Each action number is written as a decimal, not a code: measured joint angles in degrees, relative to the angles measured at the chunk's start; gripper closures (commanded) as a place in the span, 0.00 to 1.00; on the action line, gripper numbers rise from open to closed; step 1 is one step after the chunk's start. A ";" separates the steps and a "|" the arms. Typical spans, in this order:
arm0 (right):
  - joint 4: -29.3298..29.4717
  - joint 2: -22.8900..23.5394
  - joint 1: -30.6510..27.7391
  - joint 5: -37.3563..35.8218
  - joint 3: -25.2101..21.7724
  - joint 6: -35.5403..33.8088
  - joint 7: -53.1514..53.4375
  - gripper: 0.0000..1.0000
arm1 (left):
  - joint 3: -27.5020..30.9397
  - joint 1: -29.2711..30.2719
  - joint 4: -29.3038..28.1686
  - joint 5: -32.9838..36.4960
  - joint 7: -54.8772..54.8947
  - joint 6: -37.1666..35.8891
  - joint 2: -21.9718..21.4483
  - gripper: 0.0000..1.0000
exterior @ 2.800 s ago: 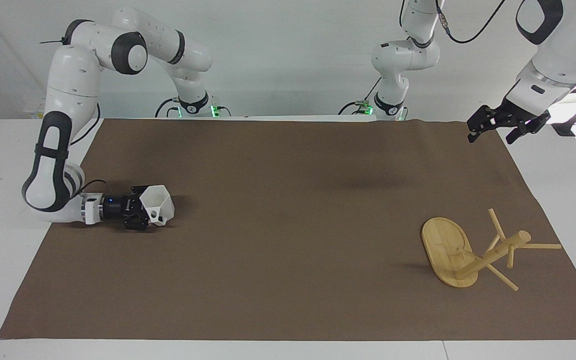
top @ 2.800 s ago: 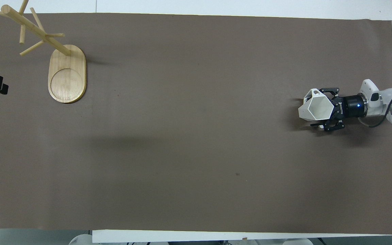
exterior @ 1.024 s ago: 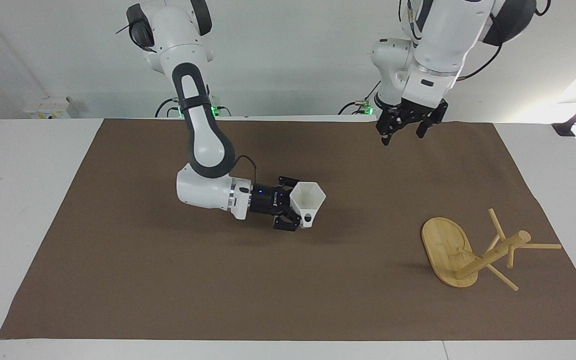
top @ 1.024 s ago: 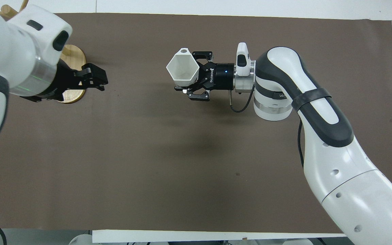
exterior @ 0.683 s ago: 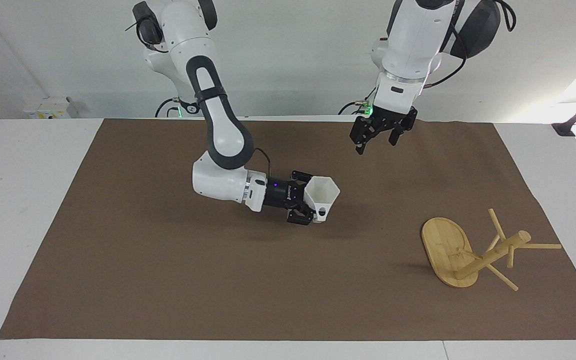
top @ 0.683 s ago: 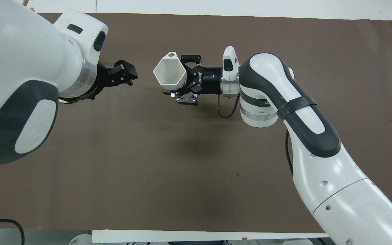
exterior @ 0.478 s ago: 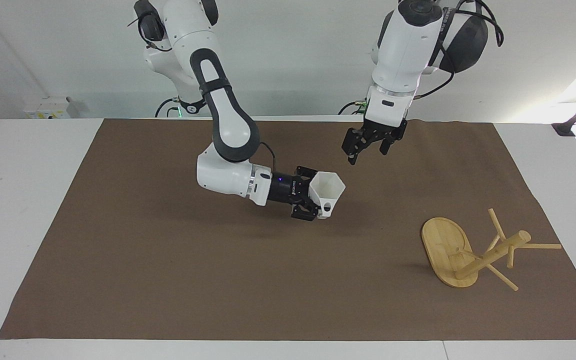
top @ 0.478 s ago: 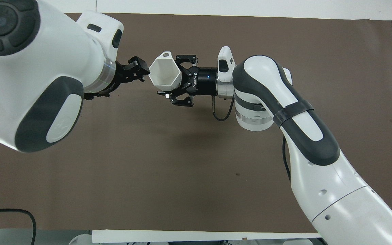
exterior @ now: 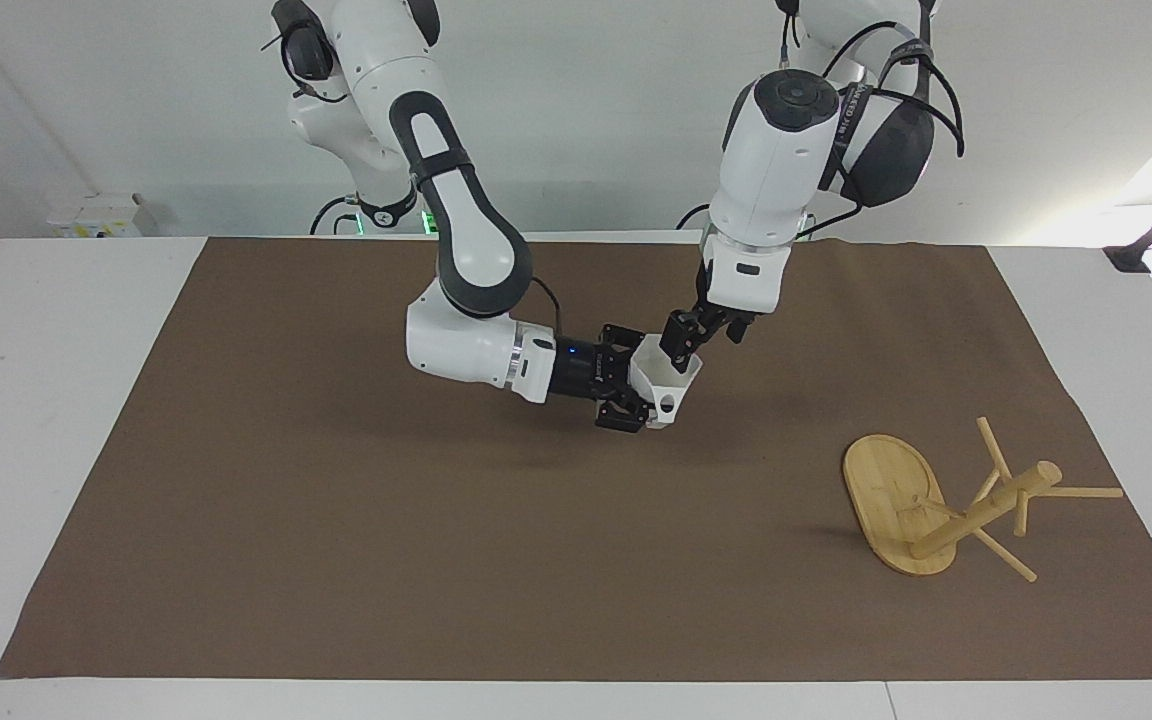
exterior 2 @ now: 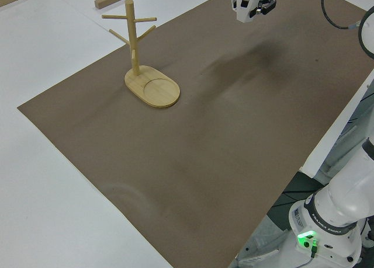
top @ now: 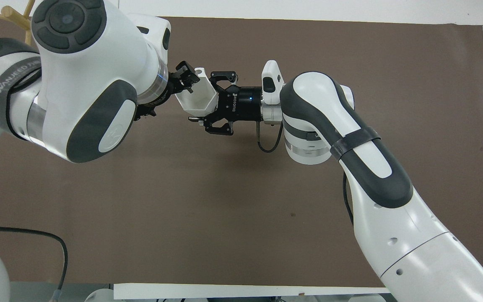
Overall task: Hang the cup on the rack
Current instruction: 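Grasp the cup with the left gripper beside the right gripper, then carry the cup with the left gripper while the right gripper releases and withdraws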
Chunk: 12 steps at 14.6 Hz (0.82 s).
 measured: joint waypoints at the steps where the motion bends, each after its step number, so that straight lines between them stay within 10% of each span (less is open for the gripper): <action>1: -0.01 0.00 0.00 0.00 -0.02 0.00 0.00 0.73 | 0.00 -0.36 0.26 0.00 -0.16 0.00 0.21 1.00; 9: -0.14 -0.06 -0.18 0.11 -0.28 0.72 0.02 0.68 | 0.32 -2.47 0.15 -0.55 -0.85 1.00 0.85 1.00; 11: -0.14 -0.06 -0.19 0.16 -0.29 0.82 0.06 0.45 | 0.34 -2.47 0.15 -0.55 -0.86 1.17 0.88 1.00; 12: -0.14 -0.07 -0.22 0.17 -0.30 0.82 0.06 0.00 | 0.34 -2.47 0.15 -0.56 -0.86 1.25 0.88 1.00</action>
